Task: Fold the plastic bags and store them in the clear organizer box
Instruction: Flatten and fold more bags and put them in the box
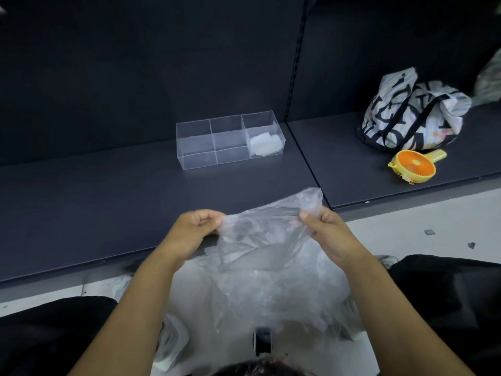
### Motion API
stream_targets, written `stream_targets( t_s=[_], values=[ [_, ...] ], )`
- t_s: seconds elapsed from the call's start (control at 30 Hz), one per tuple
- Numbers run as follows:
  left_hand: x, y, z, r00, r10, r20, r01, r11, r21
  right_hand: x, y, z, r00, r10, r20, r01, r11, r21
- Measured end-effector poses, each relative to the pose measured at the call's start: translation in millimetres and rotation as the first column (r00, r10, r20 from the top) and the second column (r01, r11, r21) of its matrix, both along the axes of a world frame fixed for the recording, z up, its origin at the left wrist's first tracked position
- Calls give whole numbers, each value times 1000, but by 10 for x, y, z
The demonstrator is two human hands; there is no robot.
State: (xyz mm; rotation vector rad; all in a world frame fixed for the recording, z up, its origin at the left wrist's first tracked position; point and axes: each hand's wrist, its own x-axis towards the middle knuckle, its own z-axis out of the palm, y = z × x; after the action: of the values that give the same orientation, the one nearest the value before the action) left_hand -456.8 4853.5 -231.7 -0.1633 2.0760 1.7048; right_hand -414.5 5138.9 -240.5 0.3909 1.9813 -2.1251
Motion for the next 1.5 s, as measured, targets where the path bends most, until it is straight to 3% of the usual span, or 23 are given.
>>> stream_targets(
  t_s=[0.07,0.13,0.2,0.23,0.3,0.4,0.5,0.63,0.77,0.9,1.03,1.13,1.23,1.37,1.43,1.5],
  values=[
    [-18,-86,-2,1000,-13,11,14,997,-75,-56,-57,111,997,-47,-62,52,995,90],
    [-50,-151,7,997,-77,26,81,960,-267,-84,-122,210,991,-32,-127,53,984,170],
    [-67,-152,56,991,-128,34,130,905,-405,-80,-186,312,987,34,-154,-9,988,155],
    [-65,-109,101,989,-144,32,146,920,-363,-70,-220,356,984,84,-155,-61,988,144],
    [-35,60,233,981,-190,37,193,975,-107,-57,-300,433,968,191,-161,-169,976,140],
    [33,355,321,973,-230,22,218,946,240,-53,-452,481,940,302,-158,-288,952,106],
    [52,503,348,999,1,37,-12,957,289,-47,-482,473,938,334,-93,-320,937,137],
    [-35,326,234,941,332,65,-338,915,221,-63,-121,430,972,235,1,-223,919,327],
    [-117,25,96,863,500,75,-506,846,170,-59,331,340,1000,-6,-1,6,909,416],
    [-138,-114,-107,807,580,114,-590,798,119,-86,455,197,964,-261,-37,262,929,260],
    [-125,-148,-290,766,637,88,-642,763,72,-128,386,35,923,-381,54,378,924,61],
    [-152,-173,-400,725,684,85,-688,725,37,-233,349,-28,910,-412,57,412,911,5],
    [-282,-209,-460,671,736,95,-740,673,11,-419,392,-48,905,-425,26,422,903,81],
    [-555,-207,-493,678,732,64,-733,680,-13,-812,481,-92,913,-406,38,396,904,161],
    [-689,-193,-553,688,725,42,-724,689,-31,-974,444,-196,906,-407,117,371,896,246],
    [-813,-203,-628,703,710,27,-707,703,-78,-1035,337,-375,923,-342,178,234,864,445]
  ],
)
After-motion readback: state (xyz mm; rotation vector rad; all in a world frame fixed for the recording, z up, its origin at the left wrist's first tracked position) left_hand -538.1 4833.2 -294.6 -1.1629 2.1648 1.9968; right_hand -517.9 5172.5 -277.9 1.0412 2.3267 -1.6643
